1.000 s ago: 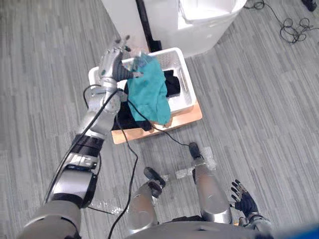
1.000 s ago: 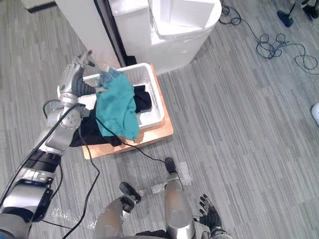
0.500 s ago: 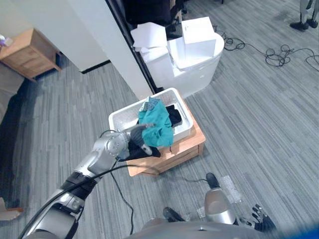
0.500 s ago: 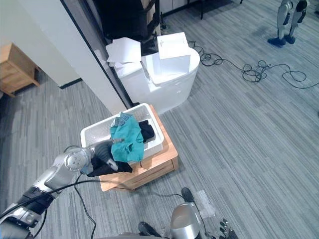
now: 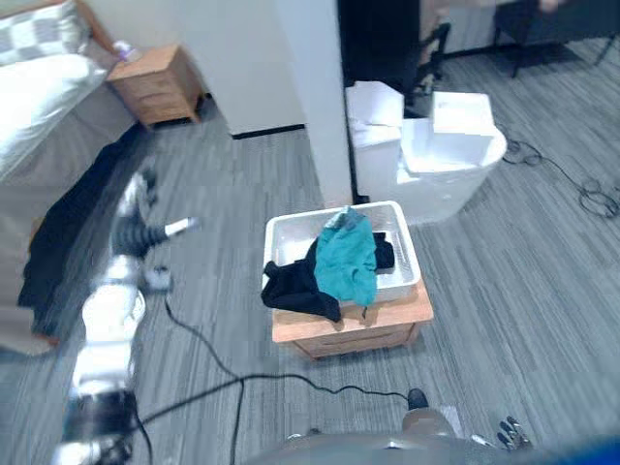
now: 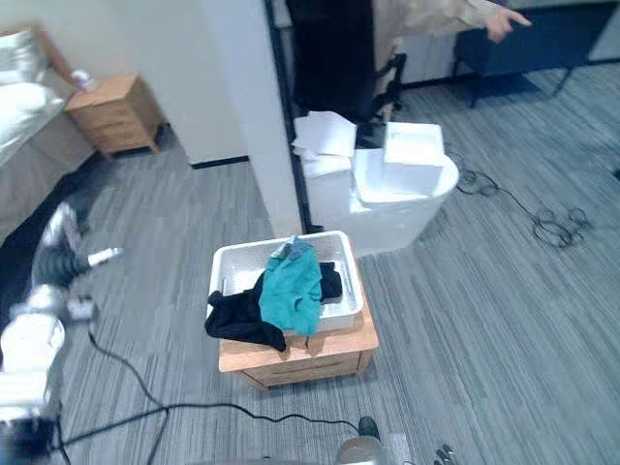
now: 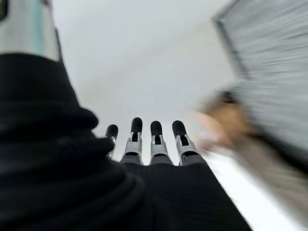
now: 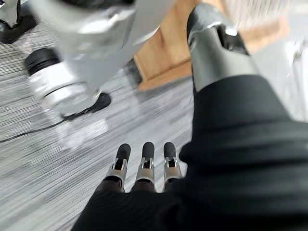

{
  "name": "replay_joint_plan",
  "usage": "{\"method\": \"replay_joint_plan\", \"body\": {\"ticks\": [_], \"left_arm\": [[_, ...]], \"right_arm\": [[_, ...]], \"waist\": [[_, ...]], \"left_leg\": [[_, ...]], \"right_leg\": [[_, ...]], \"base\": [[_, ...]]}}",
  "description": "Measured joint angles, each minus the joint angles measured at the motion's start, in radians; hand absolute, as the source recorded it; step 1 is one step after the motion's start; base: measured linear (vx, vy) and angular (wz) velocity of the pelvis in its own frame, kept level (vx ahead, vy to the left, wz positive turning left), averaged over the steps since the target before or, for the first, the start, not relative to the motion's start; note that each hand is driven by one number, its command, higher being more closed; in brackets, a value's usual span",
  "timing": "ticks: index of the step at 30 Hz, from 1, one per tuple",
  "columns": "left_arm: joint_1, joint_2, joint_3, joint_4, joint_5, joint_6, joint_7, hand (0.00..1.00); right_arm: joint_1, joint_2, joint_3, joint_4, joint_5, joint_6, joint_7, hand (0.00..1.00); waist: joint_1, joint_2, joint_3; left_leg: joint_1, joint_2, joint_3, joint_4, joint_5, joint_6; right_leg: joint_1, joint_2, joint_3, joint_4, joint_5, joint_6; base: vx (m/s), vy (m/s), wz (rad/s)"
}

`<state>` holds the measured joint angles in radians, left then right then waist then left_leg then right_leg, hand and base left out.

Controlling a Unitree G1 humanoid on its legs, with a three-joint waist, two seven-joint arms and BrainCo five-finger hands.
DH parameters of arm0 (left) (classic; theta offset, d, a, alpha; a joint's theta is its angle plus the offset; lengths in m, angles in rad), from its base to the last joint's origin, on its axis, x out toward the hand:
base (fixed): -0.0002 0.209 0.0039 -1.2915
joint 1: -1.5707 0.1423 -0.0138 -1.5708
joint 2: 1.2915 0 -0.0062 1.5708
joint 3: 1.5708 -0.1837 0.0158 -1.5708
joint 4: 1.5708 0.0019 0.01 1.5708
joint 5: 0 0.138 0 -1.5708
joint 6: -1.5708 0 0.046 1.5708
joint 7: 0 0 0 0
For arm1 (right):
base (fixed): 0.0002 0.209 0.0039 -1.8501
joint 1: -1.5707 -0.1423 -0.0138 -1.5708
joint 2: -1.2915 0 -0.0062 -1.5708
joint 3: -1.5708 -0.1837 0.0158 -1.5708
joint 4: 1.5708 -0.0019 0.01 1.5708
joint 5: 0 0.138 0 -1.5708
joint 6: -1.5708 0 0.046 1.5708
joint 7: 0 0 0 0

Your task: Tidy the bed and pick cloth on bed and put in laundry

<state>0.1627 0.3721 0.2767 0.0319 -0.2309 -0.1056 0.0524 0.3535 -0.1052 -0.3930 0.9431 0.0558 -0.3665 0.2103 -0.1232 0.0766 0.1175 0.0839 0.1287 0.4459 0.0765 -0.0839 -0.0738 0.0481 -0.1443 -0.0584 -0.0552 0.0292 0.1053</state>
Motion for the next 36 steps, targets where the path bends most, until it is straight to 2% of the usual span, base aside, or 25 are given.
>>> {"method": "replay_joint_plan", "body": {"ticks": [1,2,3,5,7,11,14,15,18,19,21,24,25,26,28,31,36], "left_arm": [[0.058,-0.067,-0.001,0.034,-0.045,0.014,0.004,0.00],[0.085,-0.103,-0.001,0.061,-0.069,0.023,0.009,0.00],[0.151,-0.184,0.001,0.146,-0.115,0.039,0.021,0.00],[0.192,-0.234,0.000,0.218,-0.121,0.042,0.019,0.00],[0.238,-0.311,0.000,0.356,-0.119,0.034,0.010,0.00],[0.269,-0.373,0.019,0.571,-0.088,-0.001,-0.046,0.00],[0.270,-0.415,0.101,0.755,0.014,-0.033,-0.096,0.00],[0.271,-0.420,0.110,0.781,0.030,-0.036,-0.103,0.00],[0.261,-0.437,0.155,0.826,0.167,-0.026,-0.130,0.00],[0.253,-0.441,0.158,0.834,0.218,-0.012,-0.132,0.00],[0.235,-0.434,0.159,0.855,0.269,0.012,-0.133,0.00],[0.210,-0.426,0.158,0.858,0.340,0.099,-0.139,0.00],[0.199,-0.419,0.157,0.859,0.380,0.142,-0.136,0.00],[0.195,-0.416,0.156,0.859,0.394,0.156,-0.134,0.00],[0.168,-0.401,0.142,0.879,0.480,0.215,-0.116,0.00],[0.149,-0.383,0.100,0.902,0.539,0.248,-0.093,0.00],[0.130,-0.354,0.037,0.938,0.521,0.246,-0.078,0.00]], "right_arm": [[-0.001,0.011,0.033,-0.014,0.000,0.004,-0.006,0.00],[0.000,0.017,0.056,-0.019,0.000,0.004,-0.011,0.00],[-0.002,0.030,0.103,-0.041,0.001,0.009,-0.024,0.00],[-0.002,0.029,0.137,-0.058,0.000,0.012,-0.027,0.00],[0.002,0.034,0.172,-0.065,-0.001,0.012,-0.028,0.00],[0.009,0.049,0.172,-0.064,-0.001,0.014,-0.028,0.00],[0.021,0.057,0.166,-0.061,0.001,0.014,-0.016,0.00],[0.023,0.058,0.164,-0.061,0.002,0.015,-0.015,0.00],[0.014,0.068,0.129,-0.058,0.018,0.026,0.005,0.00],[0.009,0.070,0.119,-0.054,0.020,0.029,0.009,0.00],[0.001,0.068,0.115,-0.050,0.019,0.045,0.012,0.00],[-0.009,0.063,0.116,-0.051,0.020,0.087,0.009,0.00],[-0.013,0.063,0.116,-0.051,0.020,0.105,0.004,0.00],[-0.018,0.063,0.116,-0.051,0.019,0.112,0.002,0.00],[-0.032,0.062,0.116,-0.049,0.018,0.145,-0.002,0.00],[-0.045,0.054,0.120,-0.027,0.017,0.166,-0.003,0.00],[-0.056,0.044,0.120,-0.001,0.016,0.201,-0.015,0.00]], "waist": [[0.015,-0.008,-0.004],[0.020,-0.012,-0.006],[0.035,-0.020,-0.011],[0.038,-0.023,-0.013],[0.053,-0.028,-0.027],[0.073,-0.039,-0.051],[0.086,-0.047,-0.081],[0.086,-0.039,-0.084],[0.092,-0.040,-0.098],[0.098,-0.045,-0.103],[0.109,-0.037,-0.103],[0.118,-0.034,-0.102],[0.117,-0.036,-0.103],[0.117,-0.037,-0.102],[0.117,-0.041,-0.102],[0.119,-0.044,-0.102],[0.118,-0.043,-0.102]], "left_leg": [[-0.002,0.002,-0.010,0.005,-0.003,-0.001],[-0.003,0.004,-0.017,0.011,-0.006,-0.001],[0.002,0.010,-0.021,0.027,-0.018,-0.003],[0.003,0.014,-0.024,0.038,-0.028,-0.003],[0.004,0.019,-0.025,0.043,-0.034,-0.003],[0.015,0.024,-0.022,0.025,-0.036,-0.014],[0.054,0.016,-0.018,-0.033,-0.016,-0.021],[0.061,0.014,-0.018,-0.046,-0.011,-0.022],[0.084,0.010,-0.014,-0.094,0.015,-0.022],[0.095,0.010,-0.012,-0.113,0.024,-0.025],[0.116,0.010,-0.005,-0.136,0.034,-0.030],[0.149,0.013,0.009,-0.168,0.042,-0.037],[0.152,0.013,0.011,-0.173,0.043,-0.039],[0.152,0.013,0.012,-0.173,0.043,-0.039],[0.152,0.013,0.015,-0.173,0.043,-0.039],[0.161,0.013,0.032,-0.174,0.042,-0.041],[0.166,0.015,0.038,-0.174,0.042,-0.043]], "right_leg": [[0.002,0.000,-0.008,0.010,-0.009,-0.002],[0.004,0.000,-0.012,0.019,-0.017,-0.002],[0.008,0.001,-0.019,0.044,-0.033,-0.004],[0.011,0.000,-0.028,0.059,-0.044,-0.002],[0.011,-0.002,-0.038,0.075,-0.059,-0.002],[0.014,-0.002,-0.043,0.091,-0.082,-0.008],[0.029,0.001,-0.048,0.091,-0.092,-0.006],[0.031,0.001,-0.049,0.091,-0.093,-0.005],[0.034,0.004,-0.053,0.091,-0.099,-0.004],[0.036,0.006,-0.053,0.091,-0.099,-0.004],[0.041,0.013,-0.053,0.088,-0.099,-0.004],[0.062,0.026,-0.053,0.077,-0.099,-0.004],[0.064,0.028,-0.053,0.070,-0.099,-0.004],[0.064,0.029,-0.053,0.069,-0.099,-0.004],[0.062,0.031,-0.053,0.066,-0.099,-0.004],[0.062,0.037,-0.040,0.064,-0.099,-0.004],[0.063,0.043,-0.033,0.059,-0.098,-0.004]], "base": [[-0.02,-0.039,0.22],[-0.02,-0.038,0.23],[-0.02,-0.025,0.16],[-0.02,-0.018,0.09],[-0.02,-0.020,0.08],[0.00,-0.016,0.03],[0.07,-0.003,0.01],[0.08,0.003,0.04],[0.07,0.002,0.01],[0.08,0.003,-0.05],[0.06,-0.009,-0.10],[0.03,-0.032,-0.07],[0.00,0.000,0.00],[0.01,-0.029,-0.05],[0.01,-0.028,-0.04],[0.00,-0.030,-0.12],[-0.03,-0.044,-0.07]]}}
